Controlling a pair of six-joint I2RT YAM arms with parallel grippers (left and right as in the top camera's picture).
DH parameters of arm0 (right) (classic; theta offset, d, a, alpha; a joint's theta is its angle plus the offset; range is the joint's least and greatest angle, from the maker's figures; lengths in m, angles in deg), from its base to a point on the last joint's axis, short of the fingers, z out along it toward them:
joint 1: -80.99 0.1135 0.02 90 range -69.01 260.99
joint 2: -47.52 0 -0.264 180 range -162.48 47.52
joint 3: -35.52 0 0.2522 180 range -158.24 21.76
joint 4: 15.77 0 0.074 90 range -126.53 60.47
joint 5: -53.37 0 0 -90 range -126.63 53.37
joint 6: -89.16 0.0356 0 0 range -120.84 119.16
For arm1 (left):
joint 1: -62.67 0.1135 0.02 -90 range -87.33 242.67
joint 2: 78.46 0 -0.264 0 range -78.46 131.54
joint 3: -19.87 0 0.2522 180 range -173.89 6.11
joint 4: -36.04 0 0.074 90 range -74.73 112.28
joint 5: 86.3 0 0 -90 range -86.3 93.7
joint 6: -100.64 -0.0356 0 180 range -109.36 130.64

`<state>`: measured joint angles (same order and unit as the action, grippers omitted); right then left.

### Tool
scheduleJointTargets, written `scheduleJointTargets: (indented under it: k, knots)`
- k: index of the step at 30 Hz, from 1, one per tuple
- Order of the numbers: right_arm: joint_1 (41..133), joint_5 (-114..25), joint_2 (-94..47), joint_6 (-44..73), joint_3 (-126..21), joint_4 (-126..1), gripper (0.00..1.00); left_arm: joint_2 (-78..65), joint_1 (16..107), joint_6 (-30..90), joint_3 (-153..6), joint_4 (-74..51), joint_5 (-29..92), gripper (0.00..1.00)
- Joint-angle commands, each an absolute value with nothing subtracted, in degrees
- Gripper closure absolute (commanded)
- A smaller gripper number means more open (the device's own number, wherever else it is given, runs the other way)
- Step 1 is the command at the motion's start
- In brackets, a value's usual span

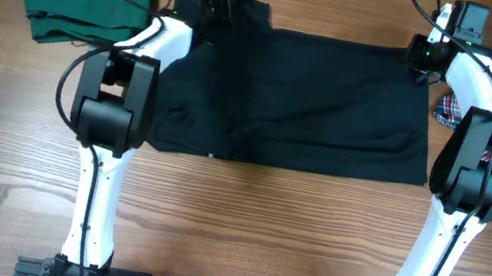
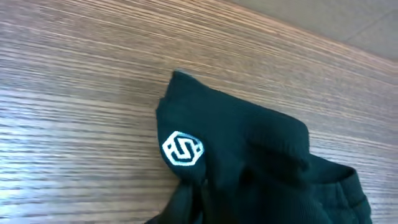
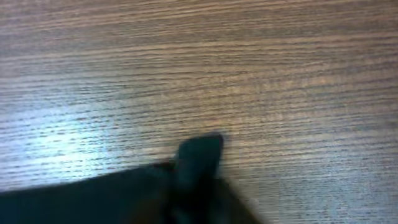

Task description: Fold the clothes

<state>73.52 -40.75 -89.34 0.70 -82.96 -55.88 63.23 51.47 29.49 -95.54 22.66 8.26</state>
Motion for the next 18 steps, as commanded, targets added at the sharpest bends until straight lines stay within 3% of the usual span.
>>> scheduleJointTargets:
  k: [1, 18]
  knots:
    - [74.0, -41.8, -90.9, 1.5, -83.6, -56.2, 0.96, 64.6, 50.9, 29.5, -95.6, 22.7, 8.1, 0.96]
    - [74.0, -41.4, -85.8, 3.8, -83.6, -56.9, 0.96, 58.3, 51.3, 29.1, -95.6, 19.4, 8.1, 0.96]
